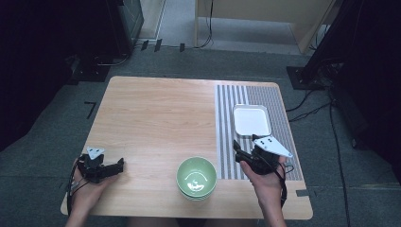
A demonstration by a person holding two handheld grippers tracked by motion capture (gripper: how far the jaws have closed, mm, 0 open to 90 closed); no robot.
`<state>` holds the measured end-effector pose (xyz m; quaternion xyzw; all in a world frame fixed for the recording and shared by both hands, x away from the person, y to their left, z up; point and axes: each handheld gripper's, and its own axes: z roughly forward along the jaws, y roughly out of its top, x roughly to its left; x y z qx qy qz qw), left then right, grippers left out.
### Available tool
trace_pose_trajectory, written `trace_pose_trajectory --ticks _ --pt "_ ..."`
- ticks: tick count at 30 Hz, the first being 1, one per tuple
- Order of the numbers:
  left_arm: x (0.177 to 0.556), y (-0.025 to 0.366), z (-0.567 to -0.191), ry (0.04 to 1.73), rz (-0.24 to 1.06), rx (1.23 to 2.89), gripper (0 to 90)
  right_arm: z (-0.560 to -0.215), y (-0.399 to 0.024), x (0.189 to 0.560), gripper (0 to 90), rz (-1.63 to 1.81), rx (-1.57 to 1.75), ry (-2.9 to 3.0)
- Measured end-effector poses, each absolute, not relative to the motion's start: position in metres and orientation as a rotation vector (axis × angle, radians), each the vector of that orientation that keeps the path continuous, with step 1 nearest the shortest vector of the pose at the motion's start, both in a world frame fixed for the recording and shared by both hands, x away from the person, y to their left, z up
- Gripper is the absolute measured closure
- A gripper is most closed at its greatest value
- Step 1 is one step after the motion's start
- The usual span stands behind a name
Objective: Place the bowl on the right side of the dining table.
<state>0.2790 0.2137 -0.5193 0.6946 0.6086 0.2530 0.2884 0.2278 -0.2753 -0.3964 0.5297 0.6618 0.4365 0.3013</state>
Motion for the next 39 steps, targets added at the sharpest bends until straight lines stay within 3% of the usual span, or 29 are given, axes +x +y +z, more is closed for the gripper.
trace_pose_trajectory --ticks 4,16,18,24,31,36,39 --pt "0.279 0.213 -0.519 1.628 0.676 1.853 0.0 -0.397 -0.268 0.224 40.9 1.205 1.395 1.812" --pt "0.278 0.213 -0.518 1.634 0.667 1.865 0.0 -0.402 -0.243 0.217 47.3 1.311 1.384 1.958" --pt "0.277 0.213 -0.516 1.656 0.661 1.865 0.0 -0.406 -0.239 0.217 53.0 1.312 1.408 1.971" --pt "0.275 0.209 -0.512 1.665 0.673 1.855 4.6 -0.419 -0.224 0.219 53.8 1.272 1.368 2.083" --pt "0.268 0.195 -0.491 1.579 0.713 1.842 5.7 -0.428 -0.217 0.22 61.1 1.252 1.377 2.086" --pt "0.263 0.181 -0.477 1.517 0.657 1.806 6.9 -0.434 -0.216 0.223 70.4 1.283 1.4 2.112" --pt "0.259 0.172 -0.467 1.477 0.64 1.782 14.1 -0.437 -0.215 0.224 75.6 1.306 1.398 2.124"
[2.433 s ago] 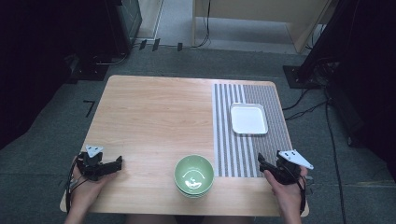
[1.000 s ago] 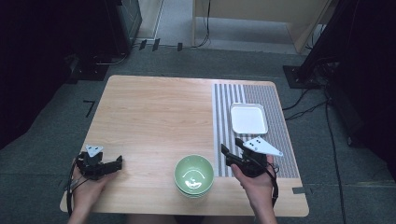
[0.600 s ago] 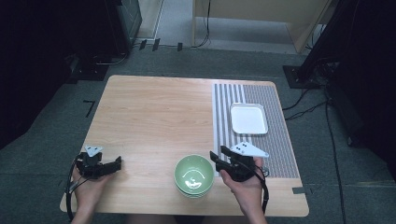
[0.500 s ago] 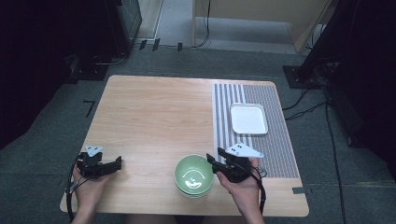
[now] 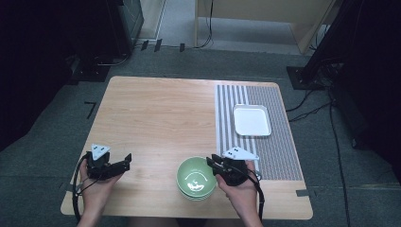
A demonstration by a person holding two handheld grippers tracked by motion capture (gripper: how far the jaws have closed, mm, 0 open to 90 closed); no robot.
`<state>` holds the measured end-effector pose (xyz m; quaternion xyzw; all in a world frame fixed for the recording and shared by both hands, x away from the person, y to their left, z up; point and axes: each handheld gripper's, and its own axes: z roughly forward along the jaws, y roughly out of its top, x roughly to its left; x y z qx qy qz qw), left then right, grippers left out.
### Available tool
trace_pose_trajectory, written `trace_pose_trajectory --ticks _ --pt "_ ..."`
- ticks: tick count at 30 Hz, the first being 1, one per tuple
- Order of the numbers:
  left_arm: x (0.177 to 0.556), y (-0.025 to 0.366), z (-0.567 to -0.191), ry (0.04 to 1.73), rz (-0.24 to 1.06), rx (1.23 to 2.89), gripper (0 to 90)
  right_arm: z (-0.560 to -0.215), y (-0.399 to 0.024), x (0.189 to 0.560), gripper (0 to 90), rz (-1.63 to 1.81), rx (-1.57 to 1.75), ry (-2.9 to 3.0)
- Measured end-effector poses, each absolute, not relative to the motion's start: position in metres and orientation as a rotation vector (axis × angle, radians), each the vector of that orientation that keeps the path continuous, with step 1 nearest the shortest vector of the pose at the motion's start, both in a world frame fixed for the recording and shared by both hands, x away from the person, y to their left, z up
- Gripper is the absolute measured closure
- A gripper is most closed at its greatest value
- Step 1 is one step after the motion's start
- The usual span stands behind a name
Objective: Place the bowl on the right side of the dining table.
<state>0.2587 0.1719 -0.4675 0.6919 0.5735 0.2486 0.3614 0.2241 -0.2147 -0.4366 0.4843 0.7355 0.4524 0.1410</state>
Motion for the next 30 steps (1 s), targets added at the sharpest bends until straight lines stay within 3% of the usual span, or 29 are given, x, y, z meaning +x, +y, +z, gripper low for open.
trace_pose_trajectory --ticks 7,13,21,30 --pt "0.248 0.148 -0.448 1.367 0.639 1.776 14.2 -0.443 -0.208 0.223 81.4 1.309 1.385 2.129" --pt "0.24 0.133 -0.44 1.302 0.611 1.768 14.2 -0.444 -0.208 0.224 80.9 1.326 1.404 2.127" --pt "0.233 0.1 -0.437 1.212 0.502 1.793 14.3 -0.442 -0.21 0.224 86.9 1.367 1.371 2.138" --pt "0.224 0.065 -0.436 1.121 0.389 1.831 15.4 -0.441 -0.207 0.22 87.1 1.335 1.264 2.125"
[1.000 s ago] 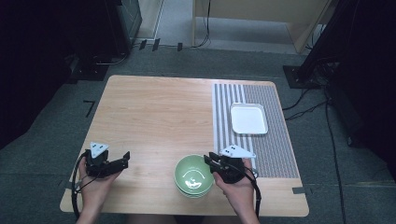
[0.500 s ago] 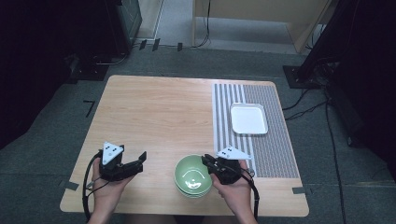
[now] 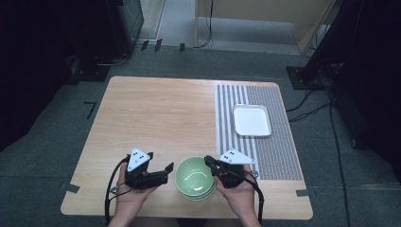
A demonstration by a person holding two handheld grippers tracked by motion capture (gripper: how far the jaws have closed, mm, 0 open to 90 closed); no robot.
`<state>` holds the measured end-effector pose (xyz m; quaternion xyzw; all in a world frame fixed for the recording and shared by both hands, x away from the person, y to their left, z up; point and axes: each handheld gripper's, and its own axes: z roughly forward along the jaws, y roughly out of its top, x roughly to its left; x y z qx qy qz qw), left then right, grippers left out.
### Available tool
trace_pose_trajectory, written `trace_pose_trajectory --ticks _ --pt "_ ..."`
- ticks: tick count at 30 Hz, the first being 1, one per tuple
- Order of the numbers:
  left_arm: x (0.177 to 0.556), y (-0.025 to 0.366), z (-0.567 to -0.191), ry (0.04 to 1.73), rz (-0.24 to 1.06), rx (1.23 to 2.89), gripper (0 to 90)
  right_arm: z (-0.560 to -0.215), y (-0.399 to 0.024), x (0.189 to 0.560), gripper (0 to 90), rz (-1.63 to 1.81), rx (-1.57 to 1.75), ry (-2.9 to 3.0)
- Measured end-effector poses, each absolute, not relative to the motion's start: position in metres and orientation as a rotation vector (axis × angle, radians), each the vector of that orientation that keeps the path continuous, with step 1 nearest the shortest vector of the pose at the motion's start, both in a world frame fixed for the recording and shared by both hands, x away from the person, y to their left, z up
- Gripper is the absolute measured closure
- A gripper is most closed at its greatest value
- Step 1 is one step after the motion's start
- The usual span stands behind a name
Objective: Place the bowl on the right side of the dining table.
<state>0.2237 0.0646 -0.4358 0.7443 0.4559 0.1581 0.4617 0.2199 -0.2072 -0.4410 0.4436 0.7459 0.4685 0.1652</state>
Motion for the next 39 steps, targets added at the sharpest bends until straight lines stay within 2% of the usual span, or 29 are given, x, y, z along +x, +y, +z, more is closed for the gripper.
trace_pose_trajectory --ticks 3,5,12,14,17,21,23,25,31,36,39 --pt "0.223 0.059 -0.433 1.106 0.372 1.83 17.1 -0.441 -0.207 0.219 87.1 1.339 1.261 2.115" --pt "0.221 0.05 -0.428 1.079 0.366 1.819 23.6 -0.441 -0.207 0.219 87.1 1.338 1.255 2.114" --pt "0.222 0.028 -0.433 1.068 0.327 1.878 24.2 -0.441 -0.205 0.217 87.0 1.34 1.238 2.099" --pt "0.224 0.024 -0.435 1.079 0.332 1.897 30.7 -0.441 -0.205 0.217 87.1 1.348 1.229 2.093" --pt "0.225 0.014 -0.445 1.038 0.306 1.984 35.4 -0.44 -0.204 0.216 87.0 1.342 1.21 2.086" --pt "0.228 0.011 -0.453 1.014 0.294 2.012 47.7 -0.439 -0.202 0.212 87.0 1.324 1.156 2.067" --pt "0.227 0.008 -0.456 0.992 0.282 2.032 50.9 -0.438 -0.201 0.211 87.0 1.323 1.145 2.06" --pt "0.225 0.007 -0.457 0.979 0.328 2.045 53.8 -0.438 -0.2 0.21 87.0 1.322 1.12 2.047" --pt "0.223 0.009 -0.459 0.981 0.423 2.044 73.5 -0.439 -0.198 0.208 87.0 1.308 1.073 2.036" --pt "0.227 0.019 -0.456 0.996 0.34 1.971 80.2 -0.441 -0.2 0.207 86.9 1.334 1.048 2.017" --pt "0.226 0.02 -0.454 0.975 0.362 1.97 82.1 -0.439 -0.2 0.205 86.6 1.344 1.028 2.007"
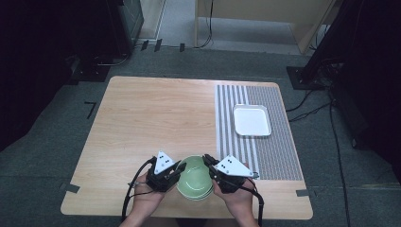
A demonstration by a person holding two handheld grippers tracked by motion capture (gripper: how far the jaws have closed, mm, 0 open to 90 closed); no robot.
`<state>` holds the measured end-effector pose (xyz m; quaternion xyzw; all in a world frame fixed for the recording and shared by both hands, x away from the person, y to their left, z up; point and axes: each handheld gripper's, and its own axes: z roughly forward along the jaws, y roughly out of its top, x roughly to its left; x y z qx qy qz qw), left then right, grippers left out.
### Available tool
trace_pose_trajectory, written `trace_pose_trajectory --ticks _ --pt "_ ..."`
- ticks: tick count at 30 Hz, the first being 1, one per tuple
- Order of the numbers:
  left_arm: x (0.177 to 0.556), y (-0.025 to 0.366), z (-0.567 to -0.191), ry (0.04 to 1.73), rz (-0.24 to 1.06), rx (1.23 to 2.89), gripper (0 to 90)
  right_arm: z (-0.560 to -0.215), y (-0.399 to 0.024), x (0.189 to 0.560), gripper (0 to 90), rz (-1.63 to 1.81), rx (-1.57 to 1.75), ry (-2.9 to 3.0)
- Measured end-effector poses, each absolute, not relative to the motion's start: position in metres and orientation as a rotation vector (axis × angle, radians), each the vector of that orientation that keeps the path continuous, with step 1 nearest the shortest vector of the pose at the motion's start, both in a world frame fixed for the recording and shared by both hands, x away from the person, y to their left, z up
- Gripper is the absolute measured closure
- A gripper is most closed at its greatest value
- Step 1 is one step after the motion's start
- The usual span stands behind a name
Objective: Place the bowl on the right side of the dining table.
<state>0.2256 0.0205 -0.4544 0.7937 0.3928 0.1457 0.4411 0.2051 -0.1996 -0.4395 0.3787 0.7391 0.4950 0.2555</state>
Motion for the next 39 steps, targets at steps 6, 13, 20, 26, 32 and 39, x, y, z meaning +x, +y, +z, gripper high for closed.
trace_pose_trajectory --ticks 6,13,20,26,32,39 --pt "0.221 0.023 -0.445 0.938 0.42 1.919 83.7 -0.437 -0.203 0.205 86.1 1.377 1.024 2.01" --pt "0.213 0.02 -0.441 0.904 0.518 1.911 83.6 -0.435 -0.205 0.205 84.0 1.415 1.052 2.003" --pt "0.211 0.024 -0.435 0.902 0.546 1.867 83.5 -0.437 -0.203 0.208 73.2 1.39 1.164 2.024" --pt "0.208 0.027 -0.428 0.899 0.592 1.815 83.4 -0.44 -0.199 0.211 67.3 1.358 1.248 2.063" --pt "0.203 0.028 -0.424 0.87 0.62 1.775 82.8 -0.44 -0.193 0.208 71.1 1.353 1.249 2.061" --pt "0.192 0.021 -0.421 0.802 0.707 1.747 81.8 -0.442 -0.192 0.198 84.0 1.336 1.25 1.893"
